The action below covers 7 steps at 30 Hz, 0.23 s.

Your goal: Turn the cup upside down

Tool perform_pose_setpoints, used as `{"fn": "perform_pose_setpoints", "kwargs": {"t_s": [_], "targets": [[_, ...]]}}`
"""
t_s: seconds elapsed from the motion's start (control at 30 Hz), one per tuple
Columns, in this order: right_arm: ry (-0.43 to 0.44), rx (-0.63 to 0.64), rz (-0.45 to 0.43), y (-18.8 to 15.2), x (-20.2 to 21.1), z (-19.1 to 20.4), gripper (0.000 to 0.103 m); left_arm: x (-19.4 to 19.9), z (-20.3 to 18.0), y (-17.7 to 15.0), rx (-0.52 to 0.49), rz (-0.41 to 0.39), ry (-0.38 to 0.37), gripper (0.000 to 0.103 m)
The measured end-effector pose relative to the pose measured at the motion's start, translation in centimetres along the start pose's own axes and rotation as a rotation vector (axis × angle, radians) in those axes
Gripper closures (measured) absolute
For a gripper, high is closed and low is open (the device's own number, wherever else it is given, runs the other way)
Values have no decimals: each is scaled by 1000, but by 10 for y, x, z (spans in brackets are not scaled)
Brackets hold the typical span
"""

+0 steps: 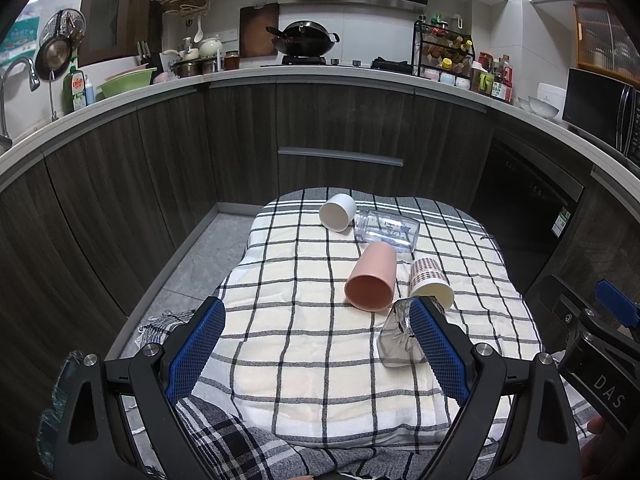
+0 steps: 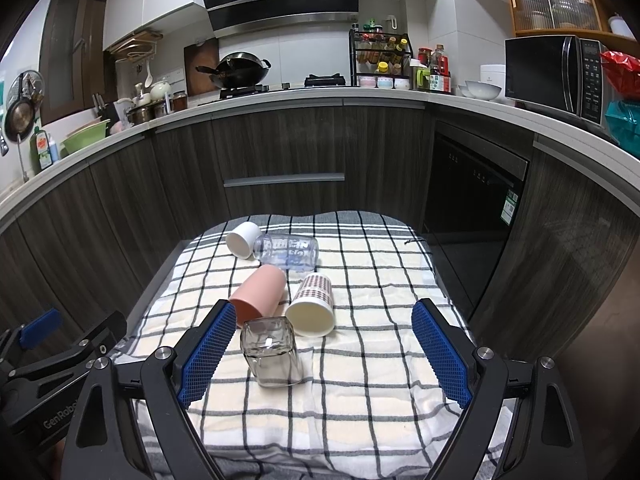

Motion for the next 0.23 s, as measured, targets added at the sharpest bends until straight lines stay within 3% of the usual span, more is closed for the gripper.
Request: {"fn": "perform_pose_setpoints", "kwargs": {"t_s": [0.23], "targets": [[-1, -1, 2, -1, -1, 1, 13, -1, 0, -2, -7, -3, 9, 9]]}}
Point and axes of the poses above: each gripper's, at about its wrist camera, not at the fingertips, and x roughly against the way its jaws point, z to its left, y to its top, the point moved 1 cm from there along -x, roughly the way its jaws point, and after that the axes turned 7 degrees about -z, right-handed, at the moved point
